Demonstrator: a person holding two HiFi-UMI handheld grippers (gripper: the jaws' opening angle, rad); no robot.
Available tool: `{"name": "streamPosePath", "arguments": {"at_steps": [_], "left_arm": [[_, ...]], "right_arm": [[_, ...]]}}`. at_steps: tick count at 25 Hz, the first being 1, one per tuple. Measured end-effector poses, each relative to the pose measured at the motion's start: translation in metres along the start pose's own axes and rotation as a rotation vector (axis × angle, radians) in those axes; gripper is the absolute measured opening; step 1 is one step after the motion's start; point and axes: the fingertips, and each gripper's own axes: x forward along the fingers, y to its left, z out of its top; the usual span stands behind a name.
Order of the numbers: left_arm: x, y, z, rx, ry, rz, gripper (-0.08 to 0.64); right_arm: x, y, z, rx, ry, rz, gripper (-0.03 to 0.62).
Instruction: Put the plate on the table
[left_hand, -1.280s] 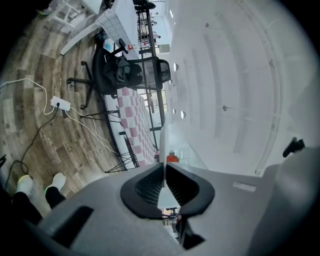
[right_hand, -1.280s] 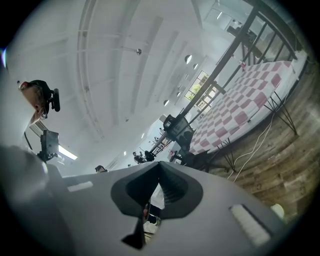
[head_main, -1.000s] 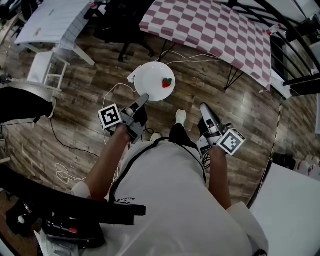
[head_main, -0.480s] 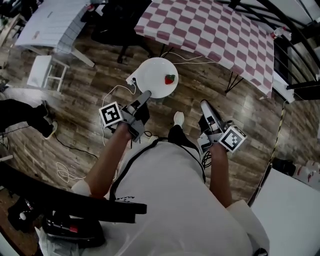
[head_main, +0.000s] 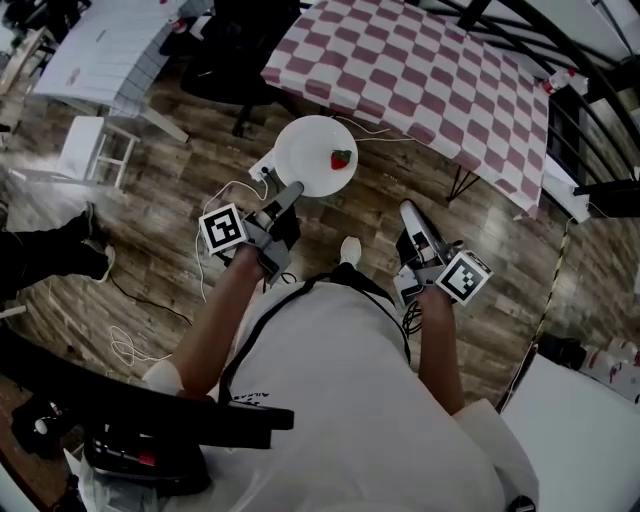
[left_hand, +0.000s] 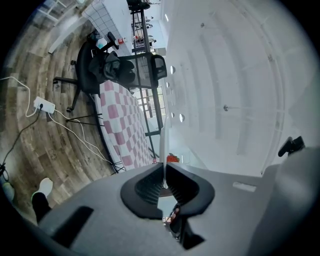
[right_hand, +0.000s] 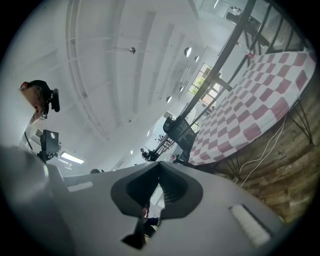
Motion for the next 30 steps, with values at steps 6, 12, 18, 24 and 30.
{"name": "streamPosePath", "arguments": {"at_steps": [6,12,18,24,30], "left_arm": [[0.031,0.001,0.008,0.003,-0.027,0.011,0.021],[0.058,0.004,0.01,0.0,-0.05,0.031,0.021],[0.092,0.005,0.012,0.0,-0.069,0.039,0.021],[0.103,0.013,0.012,0.005,-0.082,0.037,0.021],[0.117,0.015,0.014,0.007,-0.094,0.042,0.021]], "right_arm": [[0.013,-0.021,0.03,0.0,0.032,0.006,0.008],[0.021,-0.038,0.056,0.013,0.051,0.028,0.008],[0.026,-0.063,0.081,0.027,0.077,0.042,0.008],[0.031,-0.076,0.088,0.023,0.089,0.052,0.008],[0.035,-0.089,0.101,0.022,0.101,0.051,0.008]]}}
